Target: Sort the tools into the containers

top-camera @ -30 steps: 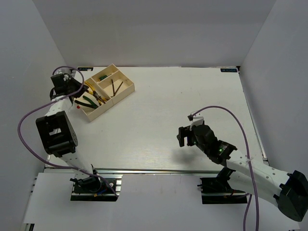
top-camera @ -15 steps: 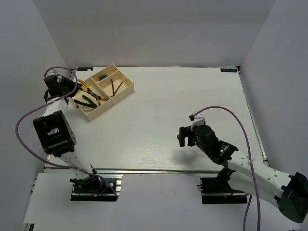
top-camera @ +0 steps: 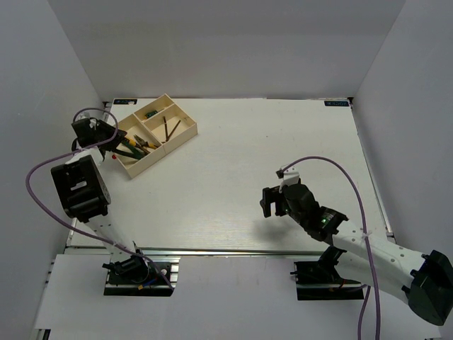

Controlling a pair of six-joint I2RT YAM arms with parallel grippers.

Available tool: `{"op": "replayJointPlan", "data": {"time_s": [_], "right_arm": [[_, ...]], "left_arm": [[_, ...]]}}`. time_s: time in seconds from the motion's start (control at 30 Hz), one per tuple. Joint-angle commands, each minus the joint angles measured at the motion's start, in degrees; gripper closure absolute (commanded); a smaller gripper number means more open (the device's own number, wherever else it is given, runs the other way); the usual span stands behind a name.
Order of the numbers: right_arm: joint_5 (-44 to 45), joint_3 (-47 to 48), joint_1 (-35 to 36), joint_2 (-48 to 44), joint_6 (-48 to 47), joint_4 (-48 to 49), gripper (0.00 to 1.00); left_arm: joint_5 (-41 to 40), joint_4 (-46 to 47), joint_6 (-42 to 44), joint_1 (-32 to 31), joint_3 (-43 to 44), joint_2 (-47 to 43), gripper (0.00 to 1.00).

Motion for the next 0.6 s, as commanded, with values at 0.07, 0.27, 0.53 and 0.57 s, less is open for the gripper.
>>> {"op": "replayJointPlan", "data": {"time_s": [0.07,0.27,0.53,0.57], "right_arm": [[0.0,1.3,-0.1,1.1,0.1,1.0,0.12],[0.1,2.0,0.0,1.1,0.9,1.3,0.11],[3.5,4.4,0.0,-2.4,2.1,-0.7,0.11],[3.6,4.7,0.0,-3.3,2.3,-1.0,0.11]], "left_arm": [[-0.1,-0.4,2.0,-0.8,0.7,-1.9,0.37],[-1.8,-3.4,4.3,-1.4,-0.1,-8.5,0.08],[-5.3,-13.9,10.0,-4.8,-5.8,-28.1,0.02],[-5.6,-14.7,10.1,-5.6,-8.4,-30.1,0.02]]}}
